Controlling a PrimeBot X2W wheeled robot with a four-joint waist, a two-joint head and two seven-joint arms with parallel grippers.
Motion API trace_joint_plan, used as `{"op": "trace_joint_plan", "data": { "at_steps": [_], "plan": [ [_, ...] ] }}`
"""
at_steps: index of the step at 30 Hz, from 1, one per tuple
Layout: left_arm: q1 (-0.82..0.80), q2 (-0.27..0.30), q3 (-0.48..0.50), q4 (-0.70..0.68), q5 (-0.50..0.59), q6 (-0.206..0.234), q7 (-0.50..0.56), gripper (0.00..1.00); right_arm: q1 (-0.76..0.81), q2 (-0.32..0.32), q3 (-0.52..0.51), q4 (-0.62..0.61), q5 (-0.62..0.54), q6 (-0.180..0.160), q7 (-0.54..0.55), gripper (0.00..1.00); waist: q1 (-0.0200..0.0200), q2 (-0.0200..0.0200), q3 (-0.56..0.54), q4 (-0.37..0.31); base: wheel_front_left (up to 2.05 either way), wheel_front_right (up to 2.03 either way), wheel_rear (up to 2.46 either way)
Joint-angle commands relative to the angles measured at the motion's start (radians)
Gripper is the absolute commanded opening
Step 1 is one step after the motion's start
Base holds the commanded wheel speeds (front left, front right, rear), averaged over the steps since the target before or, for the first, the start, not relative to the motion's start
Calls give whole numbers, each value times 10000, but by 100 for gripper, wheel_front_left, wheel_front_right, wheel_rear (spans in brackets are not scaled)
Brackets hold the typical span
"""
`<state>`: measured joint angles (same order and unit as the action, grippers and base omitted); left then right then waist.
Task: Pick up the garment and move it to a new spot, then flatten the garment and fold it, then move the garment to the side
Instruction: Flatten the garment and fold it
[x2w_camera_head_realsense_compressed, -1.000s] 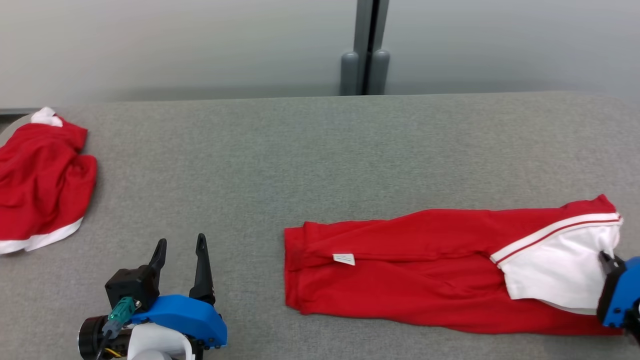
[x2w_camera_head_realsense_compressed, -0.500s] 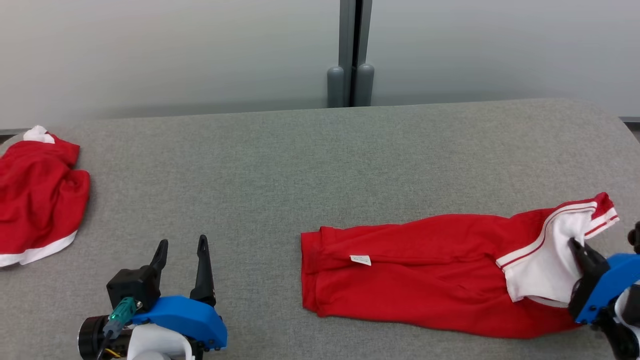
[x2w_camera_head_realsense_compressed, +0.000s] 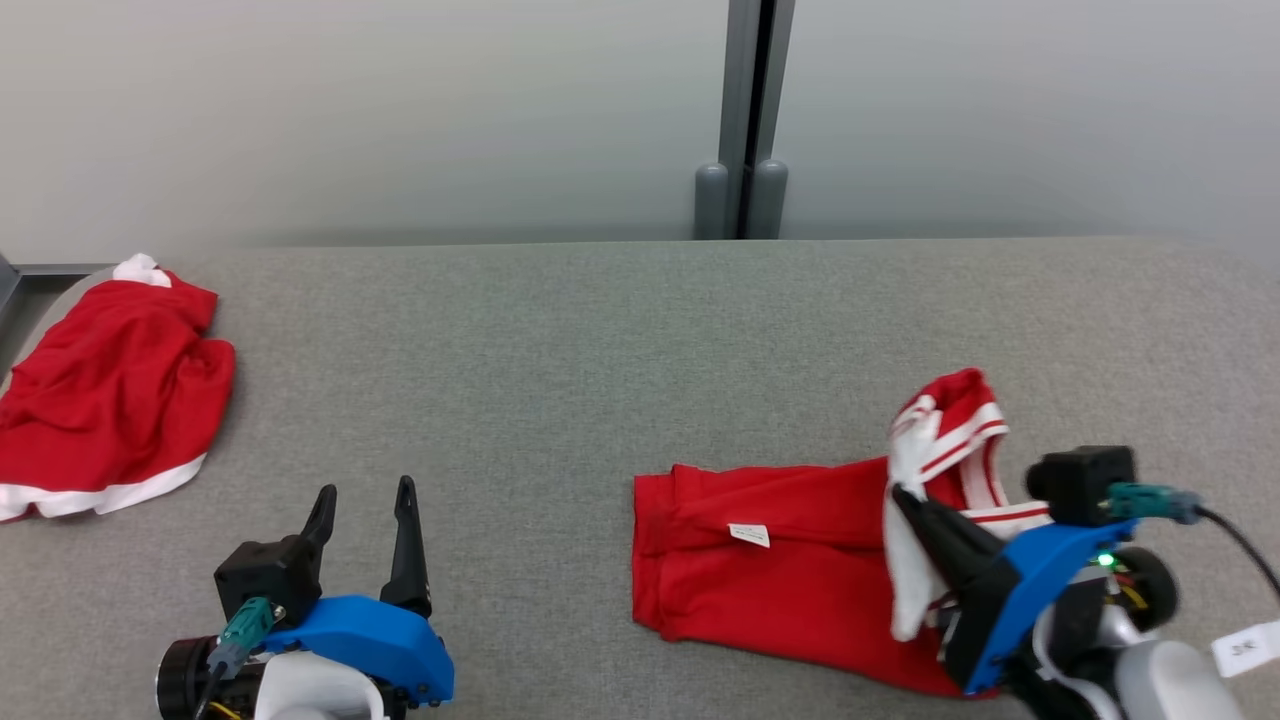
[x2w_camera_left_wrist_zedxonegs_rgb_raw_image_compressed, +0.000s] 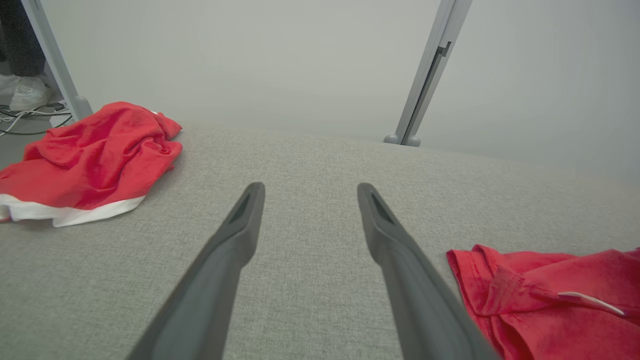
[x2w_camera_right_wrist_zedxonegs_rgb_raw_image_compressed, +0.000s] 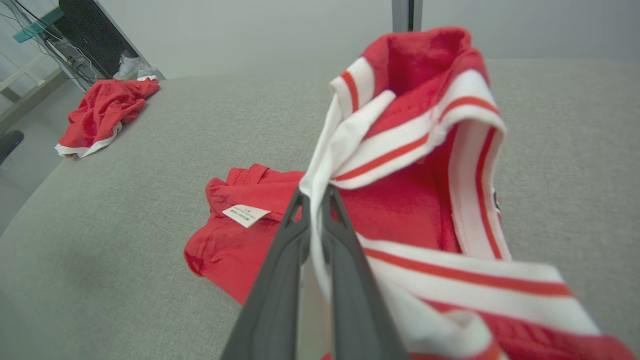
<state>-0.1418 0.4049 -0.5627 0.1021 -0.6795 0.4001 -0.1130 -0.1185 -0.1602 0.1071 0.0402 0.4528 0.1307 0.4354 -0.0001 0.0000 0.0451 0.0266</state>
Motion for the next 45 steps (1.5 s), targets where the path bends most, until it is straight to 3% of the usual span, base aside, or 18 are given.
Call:
{"op": "trace_joint_plan", "data": {
  "at_steps": [1,10,17,18,19,20,26,33,38,45],
  "plan": [
    [56,20,-12,5,-51,30,32,100,-158,99,168,16,55,3,-75,0,1,0,-19,29,0,0,0],
    [-134,-135,-193,27,-8,-86,76,100,-1145,826,1934,1518,432,2,-532,0,1,0,-27,547,0,0,0],
    [-283,-286,-345,195,0,-200,-42,100,-1989,1030,2453,3329,333,2,-856,0,1,0,133,1033,0,0,0],
    [-279,-314,-375,228,1,-207,-40,100,-2061,1053,2554,3550,300,3,-925,28,1,0,147,1087,0,0,0],
    [-278,-342,-394,268,-5,-216,-53,100,-2125,1076,2629,3709,298,3,-1040,46,1,0,155,1125,0,0,0],
    [-272,-363,-410,304,-13,-231,-66,100,-2181,1075,2674,3842,357,3,-1135,100,1,0,157,1151,0,0,0],
    [-174,-385,-419,453,-70,-261,-184,100,-2372,1084,3062,3988,366,2,-1736,100,1,0,79,1088,0,0,0],
    [-177,-337,-453,400,-32,-243,-225,100,-2118,1073,3151,2967,292,2,-2111,100,1,0,-40,667,0,0,0],
    [-159,-304,-466,341,-32,-217,-227,100,-1767,932,2552,1900,95,2,-2327,100,1,0,-125,367,0,0,0],
    [-185,-274,-511,266,23,-205,-248,100,-1141,724,992,810,-1063,2,-2786,100,1,0,-168,111,0,0,0]
  ]
}}
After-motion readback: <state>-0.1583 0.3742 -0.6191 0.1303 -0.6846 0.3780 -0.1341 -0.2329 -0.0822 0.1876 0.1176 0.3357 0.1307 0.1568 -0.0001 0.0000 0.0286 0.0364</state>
